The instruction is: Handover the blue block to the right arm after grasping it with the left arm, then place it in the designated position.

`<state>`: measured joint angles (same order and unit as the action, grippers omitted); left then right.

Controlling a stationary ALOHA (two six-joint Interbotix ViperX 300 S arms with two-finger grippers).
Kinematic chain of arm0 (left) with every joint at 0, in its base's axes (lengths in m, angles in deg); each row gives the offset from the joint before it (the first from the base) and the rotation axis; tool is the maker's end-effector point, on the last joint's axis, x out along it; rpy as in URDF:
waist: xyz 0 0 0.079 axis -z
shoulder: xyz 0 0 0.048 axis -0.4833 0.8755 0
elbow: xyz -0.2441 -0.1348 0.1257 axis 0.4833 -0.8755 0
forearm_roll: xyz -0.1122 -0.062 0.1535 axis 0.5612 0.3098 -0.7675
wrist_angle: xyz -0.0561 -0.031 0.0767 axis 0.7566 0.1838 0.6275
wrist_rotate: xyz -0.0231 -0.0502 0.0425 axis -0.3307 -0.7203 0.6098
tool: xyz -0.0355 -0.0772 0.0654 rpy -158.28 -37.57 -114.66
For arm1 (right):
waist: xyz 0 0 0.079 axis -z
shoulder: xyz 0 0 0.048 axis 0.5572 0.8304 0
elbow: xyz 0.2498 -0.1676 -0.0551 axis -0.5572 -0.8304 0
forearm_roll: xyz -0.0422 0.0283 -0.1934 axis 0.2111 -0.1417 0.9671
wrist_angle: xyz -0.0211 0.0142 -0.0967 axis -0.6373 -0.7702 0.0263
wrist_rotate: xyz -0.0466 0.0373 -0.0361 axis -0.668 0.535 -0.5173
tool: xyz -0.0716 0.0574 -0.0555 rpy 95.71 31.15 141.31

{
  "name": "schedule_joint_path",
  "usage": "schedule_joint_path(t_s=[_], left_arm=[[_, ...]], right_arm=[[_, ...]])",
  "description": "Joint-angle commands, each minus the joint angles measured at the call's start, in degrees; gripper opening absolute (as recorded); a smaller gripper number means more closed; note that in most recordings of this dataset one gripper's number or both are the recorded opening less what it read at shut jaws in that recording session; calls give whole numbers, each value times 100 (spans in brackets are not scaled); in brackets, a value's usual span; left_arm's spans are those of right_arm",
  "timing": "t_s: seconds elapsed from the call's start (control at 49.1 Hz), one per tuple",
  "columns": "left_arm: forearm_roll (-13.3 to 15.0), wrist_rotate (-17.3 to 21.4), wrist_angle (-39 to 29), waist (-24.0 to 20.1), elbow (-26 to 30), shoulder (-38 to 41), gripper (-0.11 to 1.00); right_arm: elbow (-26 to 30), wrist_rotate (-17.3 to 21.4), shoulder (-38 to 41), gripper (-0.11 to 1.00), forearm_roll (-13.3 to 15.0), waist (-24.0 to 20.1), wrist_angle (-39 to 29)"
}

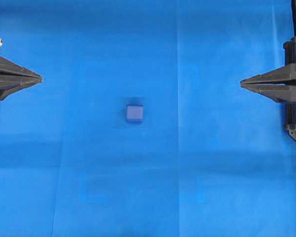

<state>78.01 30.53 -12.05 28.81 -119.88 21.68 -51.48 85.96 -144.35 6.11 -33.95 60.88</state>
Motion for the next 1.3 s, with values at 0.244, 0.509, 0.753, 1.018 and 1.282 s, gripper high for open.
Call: schedule_joint_path(t_s=[0.244, 0.509, 0.753, 1.018, 1.282], left_arm=[[-53, 88, -35, -211, 88, 9, 0], [-70, 88, -18, -211, 79, 44, 0], [-70, 70, -35, -167, 70, 62, 4], [-62, 53, -44, -26, 79, 79, 76], [-62, -44, -35, 0, 88, 88, 93]], right_arm=[[220, 35, 53, -5, -18, -9, -360], [229, 53, 53, -5, -26, 0, -378], [229, 62, 53, -2, -35, -9, -387], [246, 105, 70, 59, -105, 0, -439], [299, 123, 79, 97, -105, 9, -457]])
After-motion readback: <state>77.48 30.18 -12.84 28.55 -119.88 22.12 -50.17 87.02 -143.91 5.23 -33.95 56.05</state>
